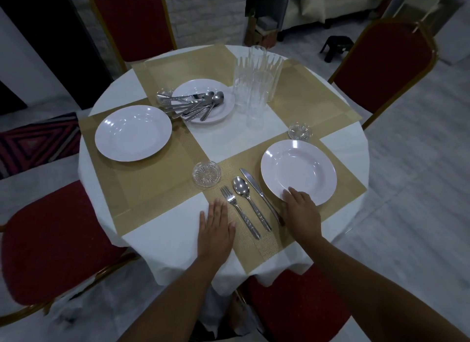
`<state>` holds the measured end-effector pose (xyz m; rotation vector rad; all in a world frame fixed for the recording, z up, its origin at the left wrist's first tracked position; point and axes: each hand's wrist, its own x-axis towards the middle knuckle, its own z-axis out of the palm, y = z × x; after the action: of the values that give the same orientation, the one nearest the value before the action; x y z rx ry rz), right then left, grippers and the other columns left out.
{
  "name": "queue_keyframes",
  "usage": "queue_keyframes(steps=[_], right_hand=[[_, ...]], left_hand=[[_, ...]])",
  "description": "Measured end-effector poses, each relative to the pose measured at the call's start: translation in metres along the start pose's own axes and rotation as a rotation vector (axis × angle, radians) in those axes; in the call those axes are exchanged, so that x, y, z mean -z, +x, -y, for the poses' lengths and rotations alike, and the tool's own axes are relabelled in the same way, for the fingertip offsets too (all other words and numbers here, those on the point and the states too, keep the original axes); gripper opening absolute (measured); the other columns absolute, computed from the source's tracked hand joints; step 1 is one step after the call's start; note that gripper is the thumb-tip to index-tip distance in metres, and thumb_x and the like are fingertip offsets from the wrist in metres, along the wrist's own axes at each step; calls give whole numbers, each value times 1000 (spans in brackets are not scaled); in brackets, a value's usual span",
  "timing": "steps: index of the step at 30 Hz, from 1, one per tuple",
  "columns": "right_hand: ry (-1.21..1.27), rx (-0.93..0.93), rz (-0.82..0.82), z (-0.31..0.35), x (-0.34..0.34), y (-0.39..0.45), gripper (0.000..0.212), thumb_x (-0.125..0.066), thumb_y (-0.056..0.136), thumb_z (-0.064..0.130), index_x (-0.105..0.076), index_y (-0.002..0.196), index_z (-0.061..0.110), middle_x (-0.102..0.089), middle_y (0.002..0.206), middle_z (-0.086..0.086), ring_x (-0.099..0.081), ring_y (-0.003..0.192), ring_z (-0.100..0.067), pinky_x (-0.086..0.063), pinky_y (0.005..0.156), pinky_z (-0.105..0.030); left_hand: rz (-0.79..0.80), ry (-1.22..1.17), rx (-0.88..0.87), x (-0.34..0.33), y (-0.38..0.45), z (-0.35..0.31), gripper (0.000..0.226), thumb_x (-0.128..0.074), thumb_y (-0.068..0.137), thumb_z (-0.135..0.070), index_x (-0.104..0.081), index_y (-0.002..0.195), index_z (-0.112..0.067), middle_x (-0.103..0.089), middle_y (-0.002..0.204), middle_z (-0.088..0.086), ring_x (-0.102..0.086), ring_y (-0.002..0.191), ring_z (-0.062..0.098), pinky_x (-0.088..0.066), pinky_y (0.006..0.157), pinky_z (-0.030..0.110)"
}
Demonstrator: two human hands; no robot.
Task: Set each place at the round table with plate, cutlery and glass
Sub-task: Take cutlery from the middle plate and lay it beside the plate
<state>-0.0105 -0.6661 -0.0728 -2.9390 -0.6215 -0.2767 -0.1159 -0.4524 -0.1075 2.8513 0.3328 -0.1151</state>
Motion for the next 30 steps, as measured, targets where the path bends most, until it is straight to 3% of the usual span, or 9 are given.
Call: queue_keyframes(steps=[3,6,9,11,17,21,23,26,30], right_hand=[[5,88,-85,18,1,-4,37,-75,79,21,-69,113,9,-68,120,-13,-67,104,-31,-54,84,-42],[33,180,-99,41,-3,-11,31,-65,84,21,-68,114,12,-67,121,-8,-64,101,-27,-52,81,-37],[106,169,-30,61,-12,-16,28,-49,90,26,-70,106,14,-70,109,-4,-65,90,-25,-52,74,-34],[137,89,57,71,-16,-15,27,-49,90,28,-70,102,15,-70,103,-2,-65,87,-24,-51,71,-33],[211,6,102,90,-16,-7,13,-68,82,13,-73,94,8,-71,100,-7,-66,85,-26,-54,73,-36],[177,60,49,89,-17,-9,11,-74,76,12,-74,87,10,-72,96,-5,-65,75,-22,-54,65,-32],[168,78,22,87,-16,-11,14,-78,72,11,-75,85,10,-73,94,-4,-66,72,-22,-54,62,-31],[169,105,6,85,-16,-13,13,-77,73,11,-75,86,11,-73,94,-4,-67,74,-21,-55,64,-31],[156,118,-25,83,-12,-16,17,-80,71,16,-75,87,13,-73,92,-2,-67,72,-18,-55,63,-28]], left_hand=[[19,13,-12,2,-1,3,82,14,92,-51,-25,151,-9,-23,158,11,-16,148,26,-3,117,44],[56,46,6,6,-2,3,77,6,97,-49,-37,146,-8,-36,152,12,-30,143,27,-16,115,48],[77,51,9,8,-2,4,74,-1,99,-48,-47,140,-7,-46,146,12,-41,138,27,-24,111,50],[89,64,-6,8,-2,8,73,-2,99,-48,-47,140,-7,-46,146,11,-41,138,26,-22,112,49],[89,109,-95,6,0,16,71,-1,100,-47,-42,143,-11,-41,150,10,-37,140,27,-16,118,49],[74,125,-173,7,1,15,82,21,89,-50,-18,152,-15,-13,160,6,-12,149,25,-1,117,45],[50,118,-171,9,1,15,85,24,87,-51,-16,152,-14,-12,160,6,-11,149,25,-1,117,44],[91,86,-181,8,0,16,94,35,77,-55,-4,154,-15,3,161,5,4,149,23,4,119,44],[79,49,-138,7,-2,15,89,27,84,-55,-10,153,-12,-6,161,8,-1,149,25,2,119,44]])
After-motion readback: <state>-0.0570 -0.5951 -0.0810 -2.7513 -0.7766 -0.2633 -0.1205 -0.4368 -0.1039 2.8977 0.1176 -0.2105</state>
